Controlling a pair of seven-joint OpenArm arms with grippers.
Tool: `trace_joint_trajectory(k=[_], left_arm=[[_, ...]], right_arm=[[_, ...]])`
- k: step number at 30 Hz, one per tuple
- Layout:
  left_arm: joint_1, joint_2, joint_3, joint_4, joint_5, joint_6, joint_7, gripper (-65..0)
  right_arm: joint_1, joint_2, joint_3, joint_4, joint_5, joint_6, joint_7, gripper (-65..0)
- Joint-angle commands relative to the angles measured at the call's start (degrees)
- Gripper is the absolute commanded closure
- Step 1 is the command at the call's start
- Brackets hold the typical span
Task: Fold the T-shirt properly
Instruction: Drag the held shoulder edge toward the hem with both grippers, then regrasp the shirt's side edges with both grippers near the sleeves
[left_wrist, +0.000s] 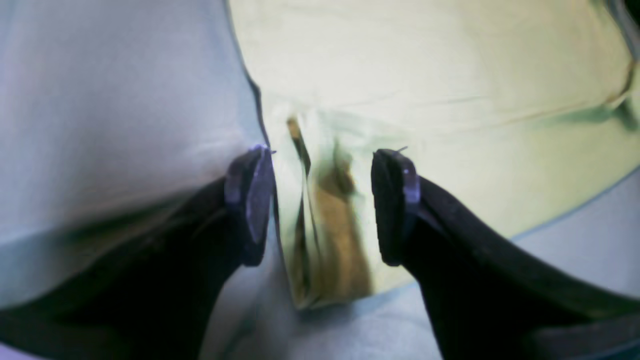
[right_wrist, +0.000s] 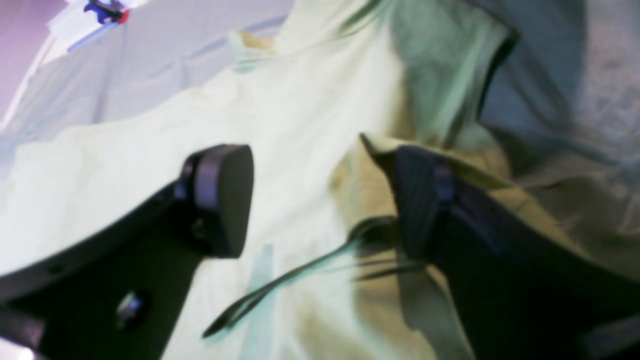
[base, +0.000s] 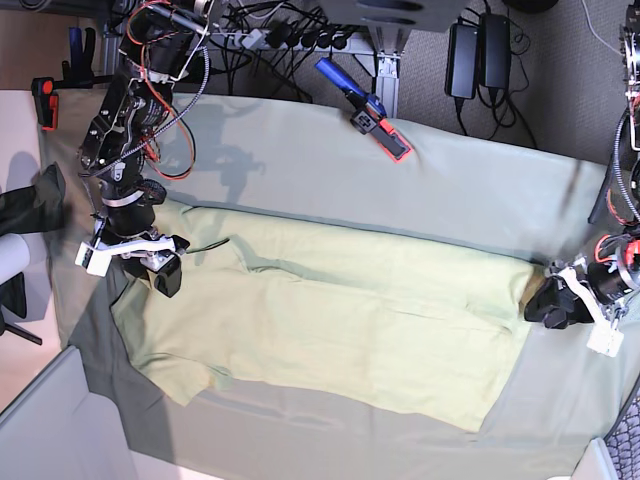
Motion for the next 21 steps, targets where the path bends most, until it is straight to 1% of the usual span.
trace_joint_trajectory(k=[1, 6, 10, 12, 16, 21], left_arm=[[-1.1, -1.0, -2.1, 0.8, -2.5, -0.1, 0.2, -35.0], [1.0, -1.0, -10.3, 0.8, -10.0, -1.2, 5.7, -35.0], [5.4, -1.3, -11.2, 0.8, -13.4, -1.2, 6.6, -35.0], [7.4, -1.0, -11.2, 0.8, -15.2, -1.2, 6.6, -35.0], [10.2, -0.4, -11.2, 0.8, -17.3, -1.2, 6.6, -35.0], [11.0, 0.7, -11.2, 0.8, -18.1, -1.2, 6.6, -35.0]], right_arm=[[1.0, 0.8, 1.3, 1.9, 1.9, -0.8, 0.5, -43.4], [0.6, 0.8, 9.8, 4.7, 4.0, -0.8, -5.0, -43.4], [-2.8, 1.0, 15.8, 4.7, 7.9, -0.8, -6.0, -43.4], [-5.0, 1.0, 17.0, 4.7, 8.7, -0.8, -6.0, -43.4], [-8.6, 0.9, 17.2, 4.7, 8.7, -0.8, -5.8, -43.4], [-9.4, 0.9, 17.0, 3.7, 9.3, -0.8, -5.4, -43.4]])
